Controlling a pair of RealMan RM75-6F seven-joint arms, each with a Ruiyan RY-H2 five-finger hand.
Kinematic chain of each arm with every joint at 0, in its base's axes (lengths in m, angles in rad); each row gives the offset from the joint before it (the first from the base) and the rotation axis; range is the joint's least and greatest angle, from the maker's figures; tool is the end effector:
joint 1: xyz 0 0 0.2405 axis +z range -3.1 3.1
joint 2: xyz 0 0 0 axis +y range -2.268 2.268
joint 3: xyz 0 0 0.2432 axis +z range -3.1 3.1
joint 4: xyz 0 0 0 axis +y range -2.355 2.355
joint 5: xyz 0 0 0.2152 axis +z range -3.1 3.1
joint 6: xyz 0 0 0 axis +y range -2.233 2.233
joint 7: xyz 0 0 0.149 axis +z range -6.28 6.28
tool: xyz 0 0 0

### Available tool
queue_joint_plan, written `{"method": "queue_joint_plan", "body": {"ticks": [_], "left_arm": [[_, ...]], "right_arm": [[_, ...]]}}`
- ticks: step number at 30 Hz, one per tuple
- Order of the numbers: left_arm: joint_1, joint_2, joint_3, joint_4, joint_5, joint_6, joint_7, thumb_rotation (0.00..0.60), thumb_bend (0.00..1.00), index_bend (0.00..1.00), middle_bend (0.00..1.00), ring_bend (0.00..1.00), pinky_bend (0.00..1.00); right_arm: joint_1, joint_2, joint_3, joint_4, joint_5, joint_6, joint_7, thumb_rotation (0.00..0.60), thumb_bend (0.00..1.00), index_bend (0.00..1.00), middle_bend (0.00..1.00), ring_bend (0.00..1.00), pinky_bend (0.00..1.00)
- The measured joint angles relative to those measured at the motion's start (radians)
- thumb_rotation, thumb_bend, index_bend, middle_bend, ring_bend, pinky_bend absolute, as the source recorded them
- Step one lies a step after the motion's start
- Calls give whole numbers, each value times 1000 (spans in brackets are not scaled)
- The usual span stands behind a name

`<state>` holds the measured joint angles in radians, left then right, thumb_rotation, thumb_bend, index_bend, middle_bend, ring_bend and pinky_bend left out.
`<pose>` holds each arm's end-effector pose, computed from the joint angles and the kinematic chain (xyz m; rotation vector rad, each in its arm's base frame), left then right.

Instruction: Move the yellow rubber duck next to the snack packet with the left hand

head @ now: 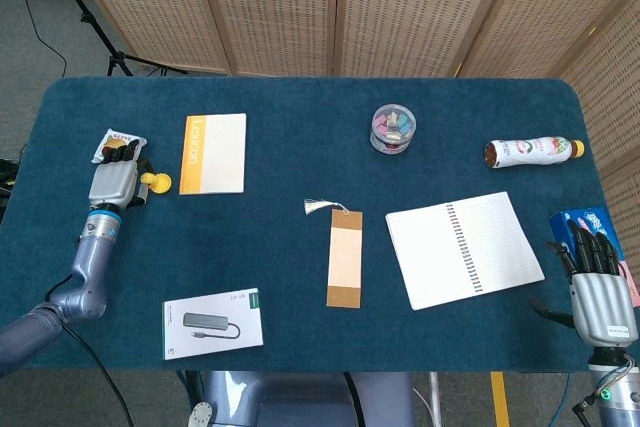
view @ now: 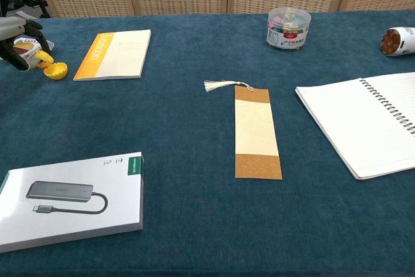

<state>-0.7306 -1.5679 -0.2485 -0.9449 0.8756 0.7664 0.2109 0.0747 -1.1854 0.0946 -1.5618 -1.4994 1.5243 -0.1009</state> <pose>-0.2744 0.4226 0.0456 -1.4514 -1.0587 -0.6386 -0.3014 -0.1918 0.1448 1.3518 -0.7883 0.8852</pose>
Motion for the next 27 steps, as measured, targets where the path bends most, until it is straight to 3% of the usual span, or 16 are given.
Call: {"method": "queue_joint_plan", "body": {"ticks": [13, 27], "left_arm": [[-5, 2, 0, -34, -13, 14, 49, 600, 516, 484, 0, 0, 0], [-11, -26, -6, 6, -30, -3, 45, 600, 493, 484, 0, 0, 0]], "right_arm": [[-1, 1, 0, 0, -1, 6, 5, 600, 0, 214, 0, 0, 0], [0, -1, -2, -2, -1, 4, -5, 600, 0, 214, 0, 0, 0]]}}
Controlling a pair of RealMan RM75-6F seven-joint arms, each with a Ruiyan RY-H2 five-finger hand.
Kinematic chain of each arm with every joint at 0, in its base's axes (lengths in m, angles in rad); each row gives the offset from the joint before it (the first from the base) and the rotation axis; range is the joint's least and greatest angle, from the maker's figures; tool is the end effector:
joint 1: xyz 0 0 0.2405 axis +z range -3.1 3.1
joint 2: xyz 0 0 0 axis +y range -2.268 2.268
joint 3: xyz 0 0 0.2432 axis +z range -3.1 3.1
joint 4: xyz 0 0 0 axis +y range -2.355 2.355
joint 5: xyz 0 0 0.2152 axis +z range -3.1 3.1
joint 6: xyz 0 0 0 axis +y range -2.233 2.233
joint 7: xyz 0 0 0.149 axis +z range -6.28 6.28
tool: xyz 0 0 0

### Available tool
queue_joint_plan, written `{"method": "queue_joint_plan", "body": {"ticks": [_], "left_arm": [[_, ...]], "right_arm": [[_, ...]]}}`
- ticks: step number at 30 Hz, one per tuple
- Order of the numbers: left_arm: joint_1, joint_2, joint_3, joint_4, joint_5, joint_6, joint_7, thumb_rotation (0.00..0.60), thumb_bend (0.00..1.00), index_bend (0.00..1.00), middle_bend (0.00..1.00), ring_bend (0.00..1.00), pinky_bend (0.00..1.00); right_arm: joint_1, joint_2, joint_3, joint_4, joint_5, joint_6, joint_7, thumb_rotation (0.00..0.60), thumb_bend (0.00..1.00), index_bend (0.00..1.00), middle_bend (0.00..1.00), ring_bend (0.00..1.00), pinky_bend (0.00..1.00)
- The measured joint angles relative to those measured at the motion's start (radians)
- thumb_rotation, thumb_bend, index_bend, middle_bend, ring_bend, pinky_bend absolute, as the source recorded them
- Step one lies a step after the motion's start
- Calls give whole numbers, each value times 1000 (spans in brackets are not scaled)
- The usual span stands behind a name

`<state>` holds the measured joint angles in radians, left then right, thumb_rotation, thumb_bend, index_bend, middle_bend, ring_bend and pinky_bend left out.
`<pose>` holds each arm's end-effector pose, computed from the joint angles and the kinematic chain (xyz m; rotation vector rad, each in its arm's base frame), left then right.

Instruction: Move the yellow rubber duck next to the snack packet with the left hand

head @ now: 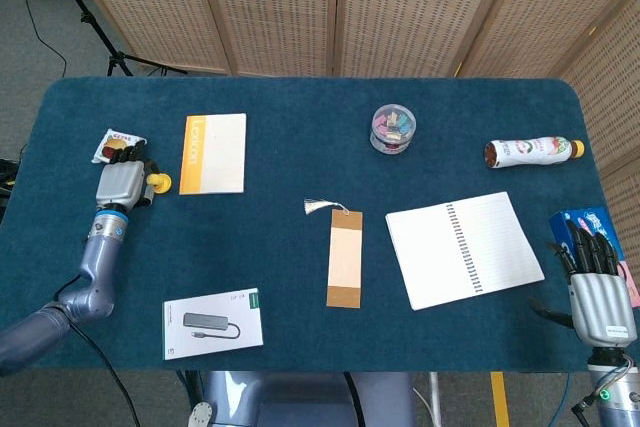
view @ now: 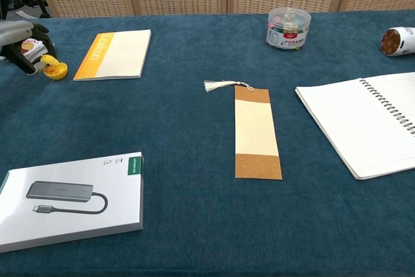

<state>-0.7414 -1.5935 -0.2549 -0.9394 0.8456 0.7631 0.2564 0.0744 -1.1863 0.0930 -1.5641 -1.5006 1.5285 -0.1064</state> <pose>-0.2694 0.4231 0.0357 -1.4589 -1.0623 -0.6222 -0.3006 -0.1913 0.1446 1.3519 -0.7844 0.8850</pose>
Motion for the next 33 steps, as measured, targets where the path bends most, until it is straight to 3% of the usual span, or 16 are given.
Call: {"method": "queue_joint_plan", "body": {"ticks": [6, 18, 27, 33], "left_arm": [[-1, -16, -1, 17, 8, -2, -13, 600, 471, 459, 0, 0, 0], [1, -8, -1, 9, -2, -2, 9, 600, 376, 65, 0, 0, 0], [10, 28, -14, -57, 8, 37, 5, 600, 358, 45, 0, 0, 0], [36, 113, -10, -228, 53, 111, 16, 600, 339, 37, 0, 0, 0]], "right_arm": [[-1, 0, 1, 1, 1, 2, 4, 600, 0, 214, 0, 0, 0], [-3, -2, 3, 2, -2, 11, 7, 600, 0, 214, 0, 0, 0], [-4, -1, 4, 3, 1, 11, 9, 600, 0, 214, 0, 0, 0], [-5, 2, 2, 0, -1, 13, 11, 600, 0, 214, 0, 0, 0]]}}
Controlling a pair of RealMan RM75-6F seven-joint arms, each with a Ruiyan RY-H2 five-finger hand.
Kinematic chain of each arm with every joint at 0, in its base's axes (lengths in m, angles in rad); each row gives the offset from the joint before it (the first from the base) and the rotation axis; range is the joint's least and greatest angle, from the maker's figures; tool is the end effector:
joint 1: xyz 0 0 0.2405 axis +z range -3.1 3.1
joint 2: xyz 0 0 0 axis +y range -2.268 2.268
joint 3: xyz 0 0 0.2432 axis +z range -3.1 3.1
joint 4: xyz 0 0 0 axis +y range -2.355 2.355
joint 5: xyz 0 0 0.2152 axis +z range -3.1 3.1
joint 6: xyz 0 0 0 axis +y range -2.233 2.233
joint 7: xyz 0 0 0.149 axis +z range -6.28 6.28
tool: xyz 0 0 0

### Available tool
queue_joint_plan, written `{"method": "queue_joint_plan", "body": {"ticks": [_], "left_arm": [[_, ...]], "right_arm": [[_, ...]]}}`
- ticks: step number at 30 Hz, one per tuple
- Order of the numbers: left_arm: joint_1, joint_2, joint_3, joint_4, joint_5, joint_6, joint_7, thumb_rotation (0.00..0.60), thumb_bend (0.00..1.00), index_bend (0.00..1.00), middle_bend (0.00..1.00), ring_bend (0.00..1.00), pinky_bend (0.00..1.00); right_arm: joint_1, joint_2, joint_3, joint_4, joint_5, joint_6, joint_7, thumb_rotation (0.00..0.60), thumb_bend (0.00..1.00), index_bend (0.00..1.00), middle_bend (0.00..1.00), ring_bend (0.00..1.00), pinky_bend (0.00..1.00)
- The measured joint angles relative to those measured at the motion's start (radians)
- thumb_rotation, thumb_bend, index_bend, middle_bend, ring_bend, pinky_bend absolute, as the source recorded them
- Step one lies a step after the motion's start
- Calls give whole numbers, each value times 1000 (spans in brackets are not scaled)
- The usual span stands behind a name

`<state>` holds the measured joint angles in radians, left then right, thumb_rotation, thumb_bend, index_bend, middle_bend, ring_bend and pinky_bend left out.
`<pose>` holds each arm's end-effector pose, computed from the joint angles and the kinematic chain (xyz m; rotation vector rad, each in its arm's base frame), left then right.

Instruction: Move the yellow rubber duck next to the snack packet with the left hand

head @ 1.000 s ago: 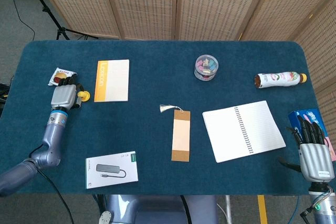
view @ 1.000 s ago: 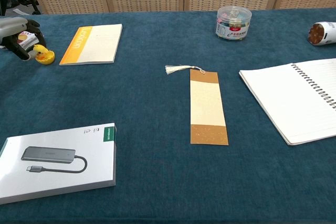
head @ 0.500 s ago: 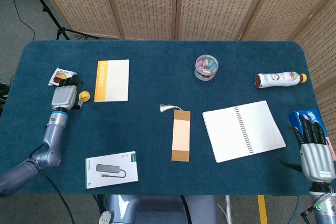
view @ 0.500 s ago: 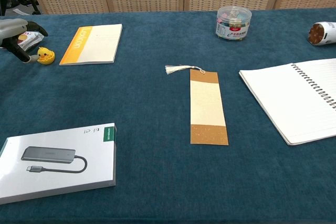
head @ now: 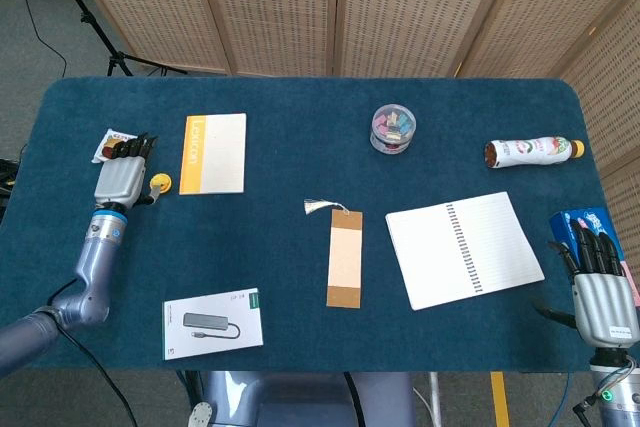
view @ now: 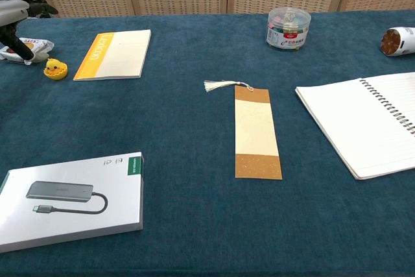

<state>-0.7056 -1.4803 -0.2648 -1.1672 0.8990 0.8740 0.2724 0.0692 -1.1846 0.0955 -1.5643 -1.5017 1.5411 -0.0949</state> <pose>-0.2423 0.4085 0.0548 -1.4864 -1.0094 -0.7259 -0.3007 -0.1901 0.1472 1.3379 -0.7834 0.8981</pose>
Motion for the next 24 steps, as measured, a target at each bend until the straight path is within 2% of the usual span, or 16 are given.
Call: {"method": "queue_joint_plan", "body": {"ticks": [6, 10, 17, 20, 24], "left_arm": [[68, 131, 34, -264, 59, 96, 15, 600, 257, 2, 0, 0, 0], [156, 204, 89, -387, 141, 201, 3, 600, 173, 0, 0, 0, 0], [324, 273, 225, -453, 308, 368, -55, 600, 158, 0, 0, 0, 0], [372, 280, 258, -457, 357, 418, -82, 600, 158, 0, 0, 0, 0], [414, 270, 275, -436, 390, 456, -112, 600, 158, 0, 0, 0, 0]], "right_arm": [[-3, 4, -1, -3, -1, 4, 6, 600, 0, 214, 0, 0, 0], [-2, 5, -2, -4, -3, 1, 9, 600, 0, 214, 0, 0, 0], [0, 2, -6, -7, -7, -4, 0, 600, 0, 214, 0, 0, 0], [3, 0, -7, -6, -6, -11, -5, 600, 0, 214, 0, 0, 0], [4, -2, -9, -8, -9, -12, -10, 600, 0, 214, 0, 0, 0]]}}
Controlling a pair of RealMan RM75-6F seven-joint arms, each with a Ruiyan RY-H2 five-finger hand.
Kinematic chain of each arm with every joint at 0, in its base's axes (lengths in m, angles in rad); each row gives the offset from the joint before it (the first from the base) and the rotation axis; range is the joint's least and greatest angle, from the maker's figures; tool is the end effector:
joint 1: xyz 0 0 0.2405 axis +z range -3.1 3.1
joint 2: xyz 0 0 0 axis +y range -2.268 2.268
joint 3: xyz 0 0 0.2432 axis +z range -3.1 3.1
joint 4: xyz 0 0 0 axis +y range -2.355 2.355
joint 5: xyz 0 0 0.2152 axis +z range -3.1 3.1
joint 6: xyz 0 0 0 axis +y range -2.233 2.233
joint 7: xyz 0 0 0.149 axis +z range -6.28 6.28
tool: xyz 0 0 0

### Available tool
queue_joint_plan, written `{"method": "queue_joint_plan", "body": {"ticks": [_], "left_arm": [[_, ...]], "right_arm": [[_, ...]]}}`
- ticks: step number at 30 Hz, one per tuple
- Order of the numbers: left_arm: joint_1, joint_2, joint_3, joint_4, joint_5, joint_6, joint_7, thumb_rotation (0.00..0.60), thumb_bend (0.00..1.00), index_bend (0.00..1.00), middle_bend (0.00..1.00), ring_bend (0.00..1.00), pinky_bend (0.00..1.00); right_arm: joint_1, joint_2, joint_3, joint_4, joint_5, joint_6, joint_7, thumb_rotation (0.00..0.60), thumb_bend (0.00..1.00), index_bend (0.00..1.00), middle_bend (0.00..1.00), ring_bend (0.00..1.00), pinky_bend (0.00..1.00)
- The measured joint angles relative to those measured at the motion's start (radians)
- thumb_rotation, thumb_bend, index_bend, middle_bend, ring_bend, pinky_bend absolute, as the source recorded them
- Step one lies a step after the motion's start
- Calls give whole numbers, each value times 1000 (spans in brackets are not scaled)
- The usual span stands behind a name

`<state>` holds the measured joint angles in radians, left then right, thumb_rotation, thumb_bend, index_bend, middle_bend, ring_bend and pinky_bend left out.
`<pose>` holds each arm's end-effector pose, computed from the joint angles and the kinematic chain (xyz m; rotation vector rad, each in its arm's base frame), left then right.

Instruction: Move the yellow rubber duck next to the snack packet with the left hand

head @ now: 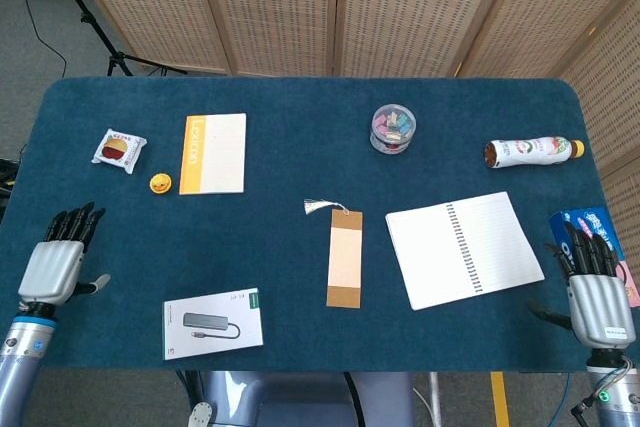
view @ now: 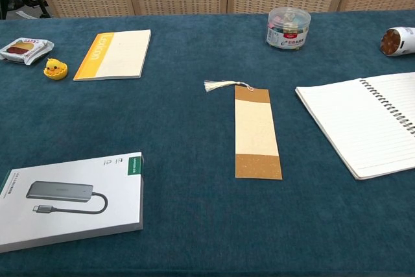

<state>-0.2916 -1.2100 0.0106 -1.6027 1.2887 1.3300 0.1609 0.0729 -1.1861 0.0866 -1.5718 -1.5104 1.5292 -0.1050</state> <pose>-0.2933 0.2304 0.1007 -1.4967 -0.9629 -0.7571 -0.2985 -0.1894 0.1425 1.3609 -0.7914 0.8924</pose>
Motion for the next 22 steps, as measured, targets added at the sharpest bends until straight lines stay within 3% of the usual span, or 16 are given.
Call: {"method": "queue_joint_plan", "body": {"ticks": [7, 22], "left_arm": [[31, -19, 14, 39, 39, 17, -28, 600, 159, 0, 0, 0, 0], [65, -23, -5, 50, 89, 51, -49, 600, 160, 0, 0, 0, 0]], "right_arm": [[3, 0, 2, 1, 4, -5, 3, 600, 0, 214, 0, 0, 0], [9, 2, -2, 2, 2, -18, 12, 600, 0, 214, 0, 0, 0]]}}
